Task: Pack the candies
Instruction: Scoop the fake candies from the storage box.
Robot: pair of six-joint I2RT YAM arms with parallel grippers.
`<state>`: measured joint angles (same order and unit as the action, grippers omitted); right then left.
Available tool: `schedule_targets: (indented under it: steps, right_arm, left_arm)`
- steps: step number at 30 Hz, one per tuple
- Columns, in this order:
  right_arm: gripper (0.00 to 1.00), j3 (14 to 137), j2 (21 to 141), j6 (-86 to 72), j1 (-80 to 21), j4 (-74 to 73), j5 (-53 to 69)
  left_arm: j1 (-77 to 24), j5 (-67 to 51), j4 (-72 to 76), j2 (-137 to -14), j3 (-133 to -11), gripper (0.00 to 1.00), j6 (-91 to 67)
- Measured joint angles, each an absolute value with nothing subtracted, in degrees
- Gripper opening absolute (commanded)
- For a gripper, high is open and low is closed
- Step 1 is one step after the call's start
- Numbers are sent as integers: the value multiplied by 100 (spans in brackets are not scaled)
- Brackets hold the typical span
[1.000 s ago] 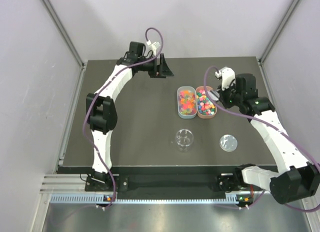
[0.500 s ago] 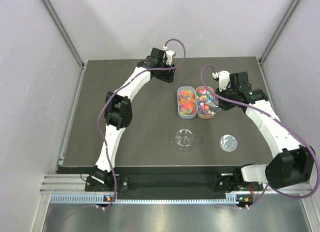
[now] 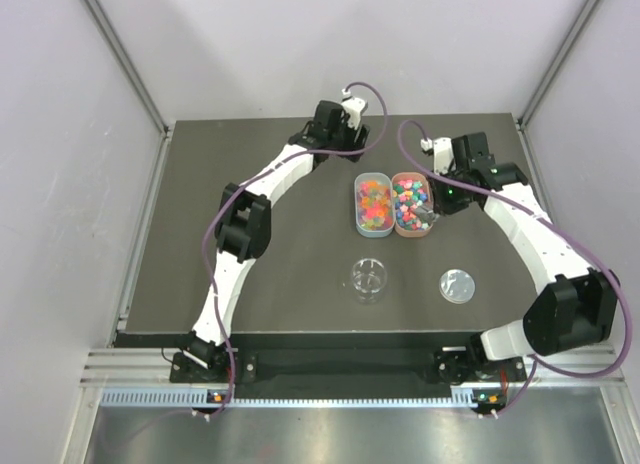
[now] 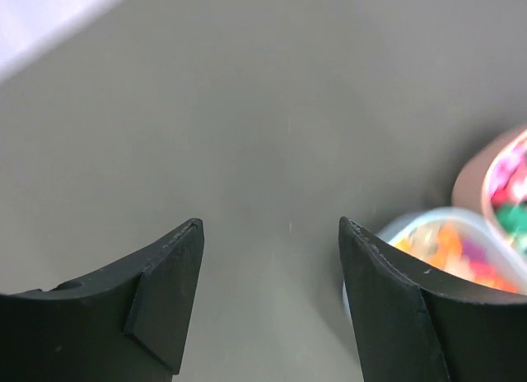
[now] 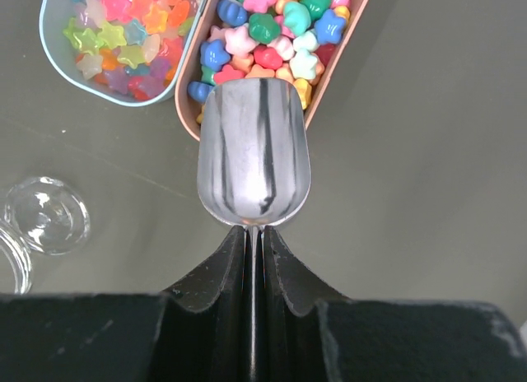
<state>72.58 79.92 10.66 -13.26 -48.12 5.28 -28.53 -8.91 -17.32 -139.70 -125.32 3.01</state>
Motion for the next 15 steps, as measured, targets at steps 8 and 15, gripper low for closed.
schedule_targets:
  steps: [8,15]
  right_arm:
    - [0,7406,8294,827,-1417,-4921,539]
    - [0,7384,8342,718,-1466,-4925,523]
  left_arm:
    - [-3153,-1118,-834,-14127,-12982,71,292]
    - [-3352,-1973,-475,-14344,-13139,57,-132]
